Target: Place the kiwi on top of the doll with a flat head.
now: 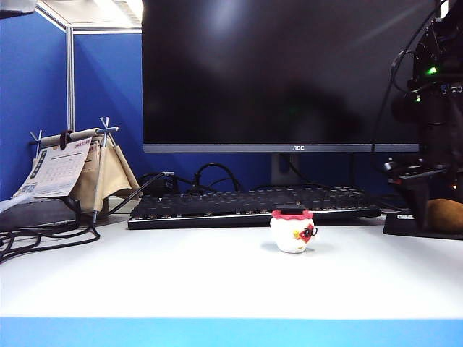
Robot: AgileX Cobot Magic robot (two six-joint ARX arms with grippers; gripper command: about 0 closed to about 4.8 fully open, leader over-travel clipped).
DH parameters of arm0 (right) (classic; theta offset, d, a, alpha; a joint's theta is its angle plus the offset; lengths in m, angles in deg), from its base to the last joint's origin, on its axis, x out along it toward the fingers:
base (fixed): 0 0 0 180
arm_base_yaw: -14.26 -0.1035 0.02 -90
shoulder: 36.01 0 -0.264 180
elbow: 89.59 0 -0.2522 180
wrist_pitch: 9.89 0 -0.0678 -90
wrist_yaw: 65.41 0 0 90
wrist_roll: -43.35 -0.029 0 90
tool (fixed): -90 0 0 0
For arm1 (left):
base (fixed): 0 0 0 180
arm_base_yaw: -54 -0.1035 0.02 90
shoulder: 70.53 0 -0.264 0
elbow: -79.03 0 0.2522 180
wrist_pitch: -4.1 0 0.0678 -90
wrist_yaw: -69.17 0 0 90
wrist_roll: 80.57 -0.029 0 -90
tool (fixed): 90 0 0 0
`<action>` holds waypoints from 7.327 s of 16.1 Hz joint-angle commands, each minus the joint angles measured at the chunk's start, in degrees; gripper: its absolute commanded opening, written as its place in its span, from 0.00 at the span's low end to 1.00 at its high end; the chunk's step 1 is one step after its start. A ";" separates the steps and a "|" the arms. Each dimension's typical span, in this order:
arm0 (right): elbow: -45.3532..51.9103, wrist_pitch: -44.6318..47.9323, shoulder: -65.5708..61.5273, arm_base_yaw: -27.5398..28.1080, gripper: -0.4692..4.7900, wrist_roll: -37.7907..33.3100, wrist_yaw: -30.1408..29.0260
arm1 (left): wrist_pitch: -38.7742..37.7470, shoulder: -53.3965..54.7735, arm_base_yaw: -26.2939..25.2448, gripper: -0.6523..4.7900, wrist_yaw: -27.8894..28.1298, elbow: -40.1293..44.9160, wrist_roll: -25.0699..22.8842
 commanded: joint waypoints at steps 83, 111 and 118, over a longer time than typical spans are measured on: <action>1.95 -9.81 8.70 -27.39 0.47 1.25 -16.98 | -3.67 0.04 -0.02 0.81 6.36 -0.11 -12.00; -1.46 -9.68 8.72 -27.39 0.88 1.20 -19.26 | -3.61 0.04 -0.02 0.81 6.43 -0.11 -12.00; -7.08 -9.18 15.23 -27.36 0.58 1.20 -19.50 | -0.44 0.02 -0.02 0.78 6.86 -0.17 -9.11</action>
